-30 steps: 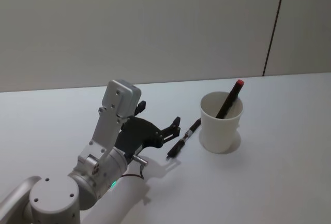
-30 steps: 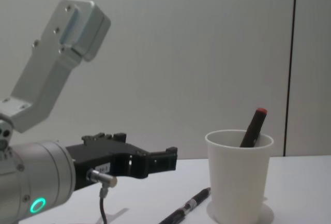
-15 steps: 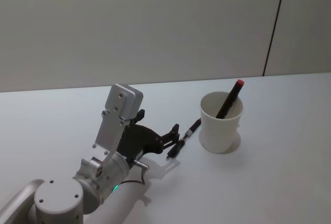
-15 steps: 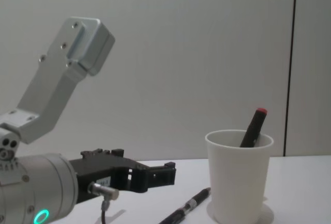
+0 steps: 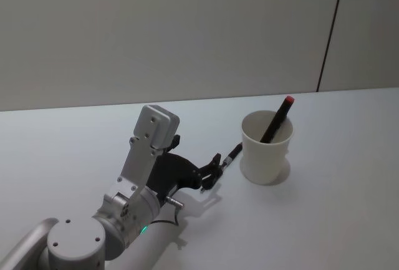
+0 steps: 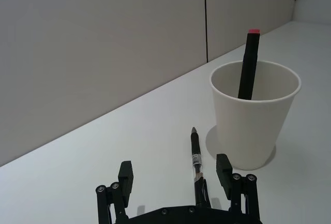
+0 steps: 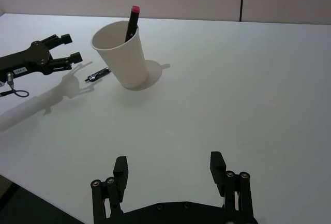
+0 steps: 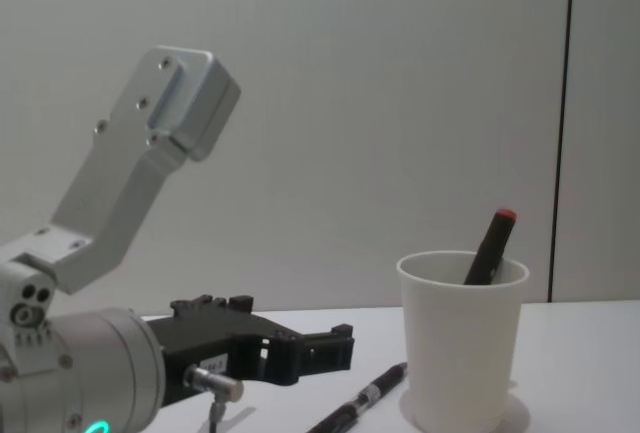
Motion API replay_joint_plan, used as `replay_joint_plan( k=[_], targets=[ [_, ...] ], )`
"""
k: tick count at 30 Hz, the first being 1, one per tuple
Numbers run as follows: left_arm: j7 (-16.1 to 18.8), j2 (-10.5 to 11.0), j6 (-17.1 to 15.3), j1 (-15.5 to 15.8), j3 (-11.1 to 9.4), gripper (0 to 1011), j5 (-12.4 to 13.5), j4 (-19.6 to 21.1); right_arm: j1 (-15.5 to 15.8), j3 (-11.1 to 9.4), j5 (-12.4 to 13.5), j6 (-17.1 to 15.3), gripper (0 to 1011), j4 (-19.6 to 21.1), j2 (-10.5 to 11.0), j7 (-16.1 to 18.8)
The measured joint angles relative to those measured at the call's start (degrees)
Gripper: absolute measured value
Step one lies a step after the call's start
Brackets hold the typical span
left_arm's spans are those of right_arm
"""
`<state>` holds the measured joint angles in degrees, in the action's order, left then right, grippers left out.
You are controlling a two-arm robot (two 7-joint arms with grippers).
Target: Place the pen into the pen holder.
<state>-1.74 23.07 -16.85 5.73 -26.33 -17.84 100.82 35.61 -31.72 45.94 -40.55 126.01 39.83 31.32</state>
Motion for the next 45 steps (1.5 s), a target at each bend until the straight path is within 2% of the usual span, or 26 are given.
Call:
replay_joint_plan(
  k=[16, 23, 34, 45],
  targets=[
    [0.52, -1.07, 1.64, 0.19, -0.09, 1000, 1.48, -1.45, 0.07, -0.04, 0.00, -0.01, 1002, 0.00, 0.00, 0.02],
    [-0.44, -2.50, 0.70, 1.17, -0.21, 1001, 1.18, -3.33, 0.08, -0.04, 0.01, 0.00, 1001, 0.00, 0.00, 0.01],
    [-1.19, -5.75, 0.85, 2.32, -1.60, 1001, 0.38, -7.87, 0.08, -0.04, 0.01, 0.00, 1002, 0.00, 0.00, 0.01],
    [-0.31, -6.51, 1.05, 1.61, -2.36, 1001, 0.56, -8.64, 0.08, -0.04, 0.01, 0.00, 1002, -0.01, 0.00, 0.01]
  ],
)
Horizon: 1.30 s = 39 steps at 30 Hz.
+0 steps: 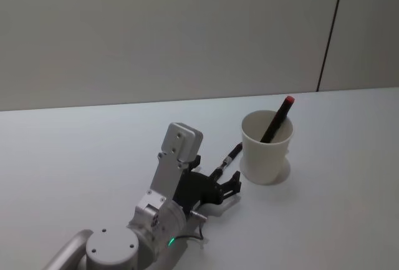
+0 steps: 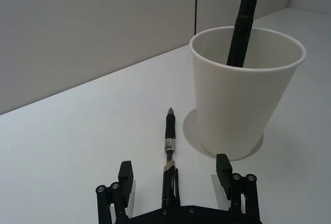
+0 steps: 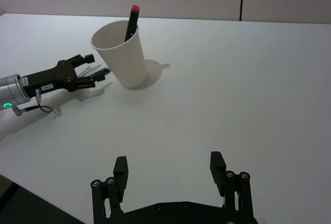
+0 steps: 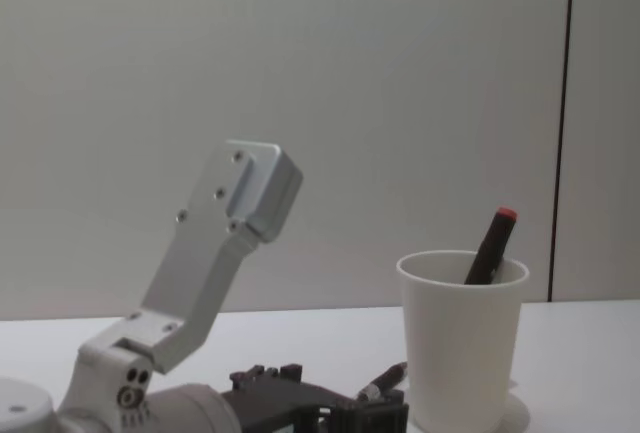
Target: Place the pen into the pen holder.
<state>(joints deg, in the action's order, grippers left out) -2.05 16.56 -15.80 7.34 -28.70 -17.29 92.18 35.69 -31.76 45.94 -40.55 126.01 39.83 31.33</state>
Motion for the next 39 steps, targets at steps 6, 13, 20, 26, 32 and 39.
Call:
replay_joint_plan(
  k=[6, 13, 20, 26, 32, 39],
  targets=[
    [0.40, -0.06, -0.42, -0.59, -0.30, 1001, 0.66, 0.08, 0.00, 0.00, 0.00, 0.00, 1002, 0.00, 0.00, 0.00],
    [0.39, -0.14, -1.03, -0.91, -0.60, 1001, 1.85, 0.14, 0.00, 0.00, 0.00, 0.00, 1001, 0.00, 0.00, 0.00],
    [-0.08, -0.34, -1.35, -0.97, -0.82, 1001, 3.11, 0.08, 0.00, 0.00, 0.00, 0.00, 1002, 0.00, 0.00, 0.00],
    [-0.42, -0.49, -1.45, -0.99, -0.92, 1001, 3.81, -0.10, 0.00, 0.00, 0.00, 0.00, 1002, 0.00, 0.00, 0.00],
    [-0.55, -0.56, -1.49, -0.99, -0.97, 1001, 4.15, -0.18, 0.00, 0.00, 0.00, 0.00, 1001, 0.00, 0.00, 0.00],
    [-0.78, -0.60, -1.50, -0.99, -1.03, 927, 4.39, -0.23, 0.00, 0.00, 0.00, 0.00, 1001, 0.00, 0.00, 0.00]
  ],
)
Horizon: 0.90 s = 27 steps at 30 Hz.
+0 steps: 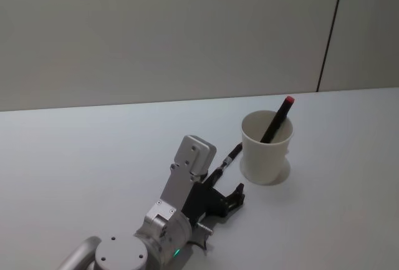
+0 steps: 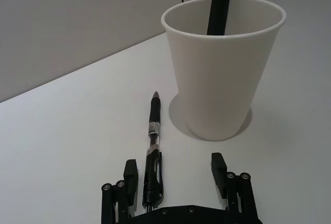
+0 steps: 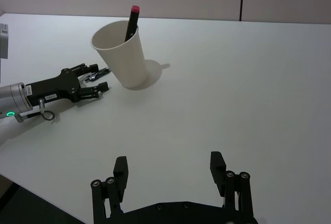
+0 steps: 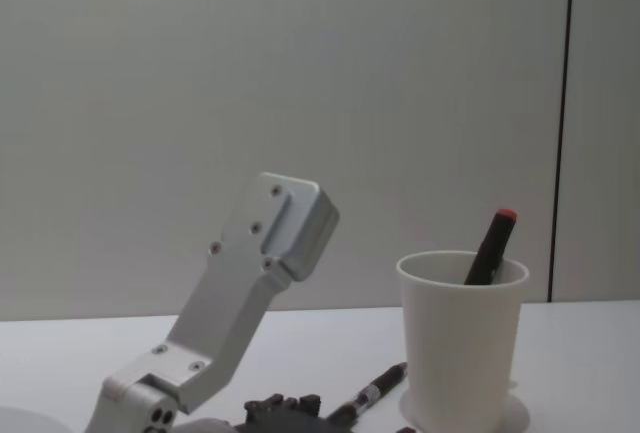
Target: Place the pen into the pen holder.
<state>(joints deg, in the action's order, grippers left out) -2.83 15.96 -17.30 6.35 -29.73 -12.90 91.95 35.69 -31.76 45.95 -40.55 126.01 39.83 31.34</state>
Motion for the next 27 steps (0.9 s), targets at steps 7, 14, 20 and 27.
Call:
replay_joint_plan(
  k=[7, 14, 20, 27],
  targets=[
    [-0.06, -0.04, 0.00, 0.00, -0.04, 724, 0.18, -0.04, 0.00, 0.00, 0.00, 0.00, 1002, 0.00, 0.00, 0.00],
    [-0.07, -0.06, 0.00, 0.00, -0.04, 508, 0.26, -0.08, 0.00, 0.00, 0.00, 0.00, 1002, 0.00, 0.00, 0.00],
    [-0.06, -0.06, -0.03, 0.00, -0.04, 306, 0.31, -0.10, 0.00, 0.00, 0.00, 0.00, 1001, 0.00, 0.00, 0.00],
    [-0.03, -0.06, -0.08, 0.00, -0.02, 183, 0.37, -0.10, 0.00, 0.00, 0.00, 0.00, 1002, 0.00, 0.00, 0.00]
  ],
)
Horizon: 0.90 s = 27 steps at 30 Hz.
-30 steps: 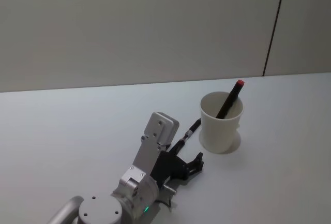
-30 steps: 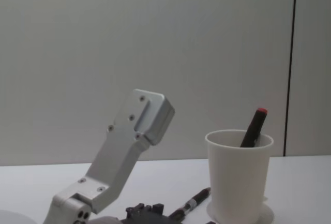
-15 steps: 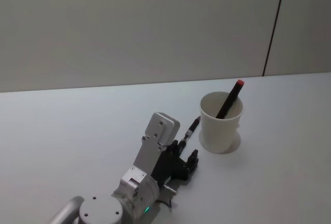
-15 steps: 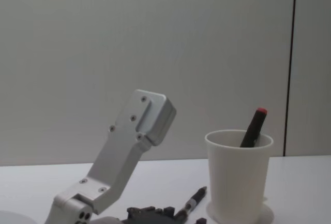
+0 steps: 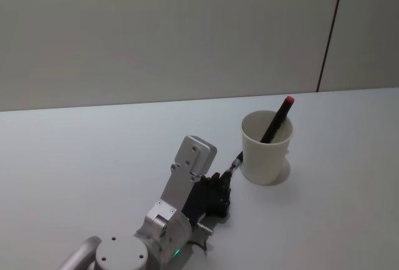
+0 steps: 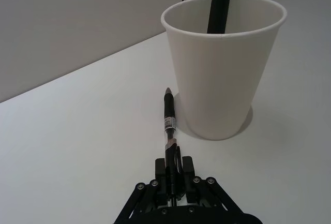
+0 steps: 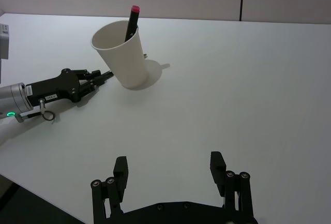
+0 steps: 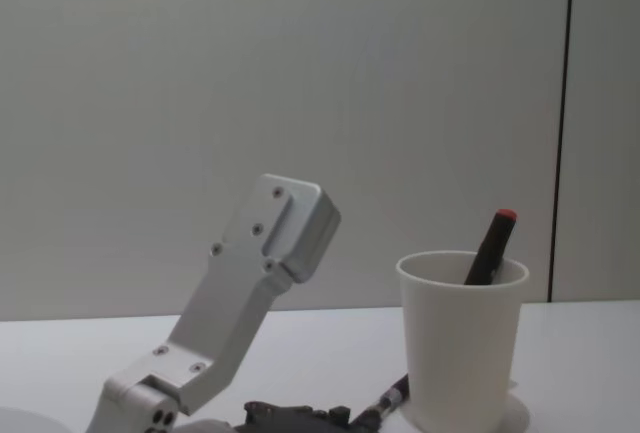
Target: Place the pen into the pen holder.
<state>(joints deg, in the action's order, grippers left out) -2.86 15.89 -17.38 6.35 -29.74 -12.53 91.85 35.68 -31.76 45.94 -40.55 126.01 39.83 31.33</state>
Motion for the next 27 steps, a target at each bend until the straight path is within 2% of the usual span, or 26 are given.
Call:
replay_joint_plan(
  k=[22, 27],
  targets=[
    [-0.02, 0.00, 0.01, -0.01, -0.01, 183, 0.00, 0.00, 0.01, 0.00, 0.00, 0.00, 1001, 0.00, 0.00, 0.00],
    [0.52, 0.00, 1.07, -0.08, 0.12, 183, 0.29, 0.02, 0.00, 0.00, 0.00, 0.00, 1002, 0.00, 0.00, 0.00]
  ],
)
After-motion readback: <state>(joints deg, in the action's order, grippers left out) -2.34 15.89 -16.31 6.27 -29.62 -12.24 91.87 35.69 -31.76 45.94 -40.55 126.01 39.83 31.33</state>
